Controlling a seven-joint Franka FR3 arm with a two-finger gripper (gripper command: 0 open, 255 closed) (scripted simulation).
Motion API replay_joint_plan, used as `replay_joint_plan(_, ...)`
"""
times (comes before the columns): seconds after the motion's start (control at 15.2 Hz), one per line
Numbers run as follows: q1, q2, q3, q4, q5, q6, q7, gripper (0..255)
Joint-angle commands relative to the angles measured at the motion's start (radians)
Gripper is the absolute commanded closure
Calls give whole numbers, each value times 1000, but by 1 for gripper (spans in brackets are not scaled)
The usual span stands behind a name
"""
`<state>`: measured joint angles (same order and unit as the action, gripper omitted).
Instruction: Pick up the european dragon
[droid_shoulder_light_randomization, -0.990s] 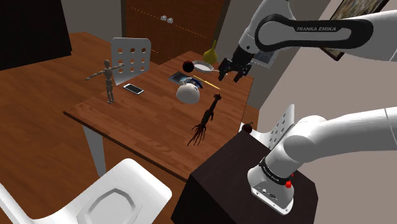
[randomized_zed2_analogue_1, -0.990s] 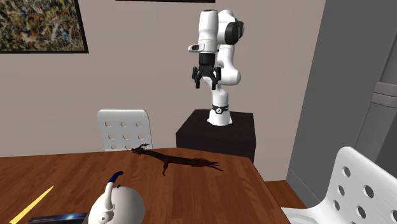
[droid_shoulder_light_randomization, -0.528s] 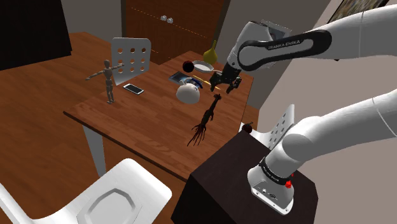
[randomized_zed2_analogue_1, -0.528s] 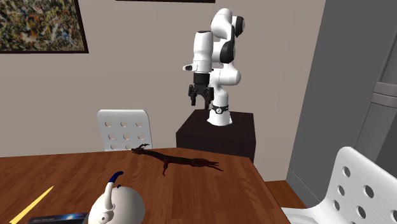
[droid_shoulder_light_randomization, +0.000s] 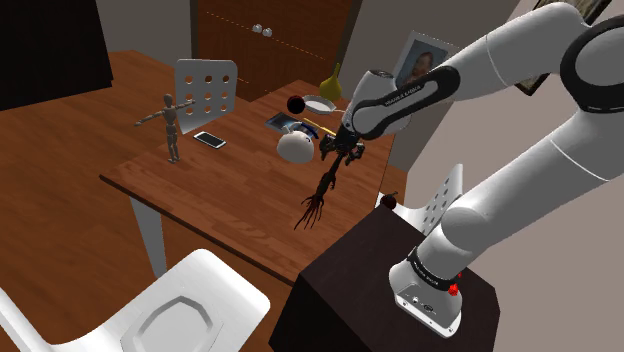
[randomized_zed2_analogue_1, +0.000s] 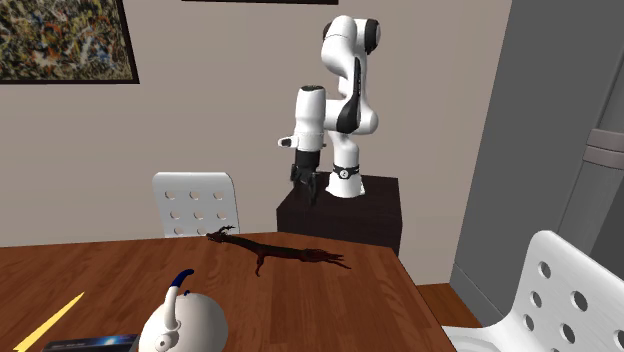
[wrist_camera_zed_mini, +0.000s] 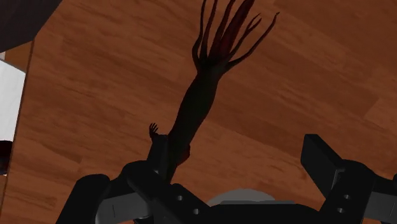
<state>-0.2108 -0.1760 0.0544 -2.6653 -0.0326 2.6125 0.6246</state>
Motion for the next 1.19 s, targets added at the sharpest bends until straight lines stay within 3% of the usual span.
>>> replay_joint_plan(0.0,-19,93,0,22,-20,68,48,0)
replay_joint_plan(0.33,-41,306,-22,74,-90,213,185,0)
replay_joint_plan(0.66,-22,519,-81,155,-126,330,299,0)
replay_joint_plan(1.12,-5,617,-100,181,-135,403,312,0)
